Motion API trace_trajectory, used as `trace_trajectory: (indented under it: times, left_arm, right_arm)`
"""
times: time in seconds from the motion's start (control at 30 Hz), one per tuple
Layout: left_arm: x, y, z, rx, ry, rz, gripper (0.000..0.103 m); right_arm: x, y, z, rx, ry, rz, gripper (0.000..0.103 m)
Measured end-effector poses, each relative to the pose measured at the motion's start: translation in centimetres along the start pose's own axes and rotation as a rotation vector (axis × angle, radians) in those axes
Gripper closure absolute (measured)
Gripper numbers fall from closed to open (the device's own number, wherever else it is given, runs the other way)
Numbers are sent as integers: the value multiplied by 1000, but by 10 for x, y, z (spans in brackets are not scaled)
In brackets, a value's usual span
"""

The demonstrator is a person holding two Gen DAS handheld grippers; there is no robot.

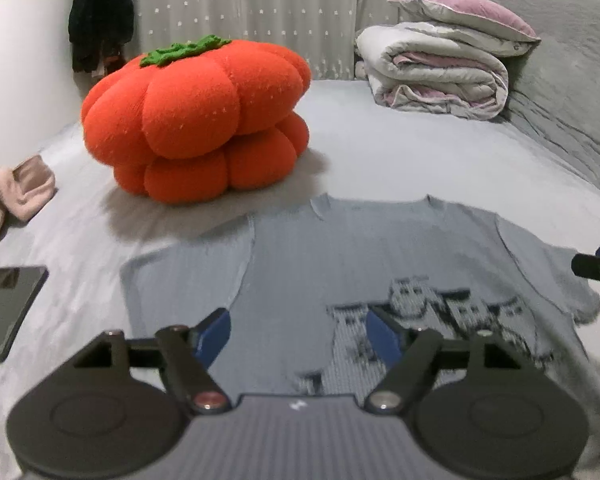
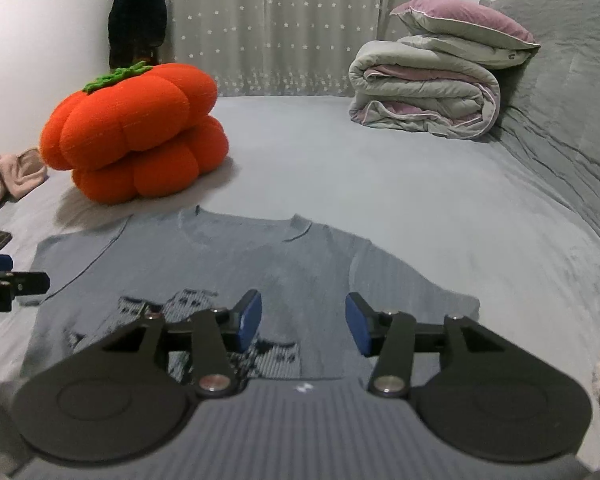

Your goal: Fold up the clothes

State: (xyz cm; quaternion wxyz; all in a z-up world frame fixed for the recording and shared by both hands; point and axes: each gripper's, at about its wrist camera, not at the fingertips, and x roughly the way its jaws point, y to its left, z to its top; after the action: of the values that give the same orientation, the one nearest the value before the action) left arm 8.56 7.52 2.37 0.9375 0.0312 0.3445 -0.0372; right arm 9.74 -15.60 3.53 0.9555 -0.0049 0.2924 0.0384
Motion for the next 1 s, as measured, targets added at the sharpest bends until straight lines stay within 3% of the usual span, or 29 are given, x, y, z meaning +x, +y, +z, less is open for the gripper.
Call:
trace_trajectory:
  times: [0.23,0.53,0.9,1.0]
  left_arm:
    - [-14,-1,-29,-5,52,-1,23]
    - [-24,12,-60,-52,142,-49,22]
    - [-31,68,-109,-201,154,-147,23]
    - [-27,76,-122,-230,168,-172,32]
  right_arm:
    - [-23,1,-24,-14,33,12,47]
    - [-40,-3,-61,-38,153,39,43]
    - [-58,-38,-105,131,283,107,43]
    - [-63,-43,-116,166,311,121,43]
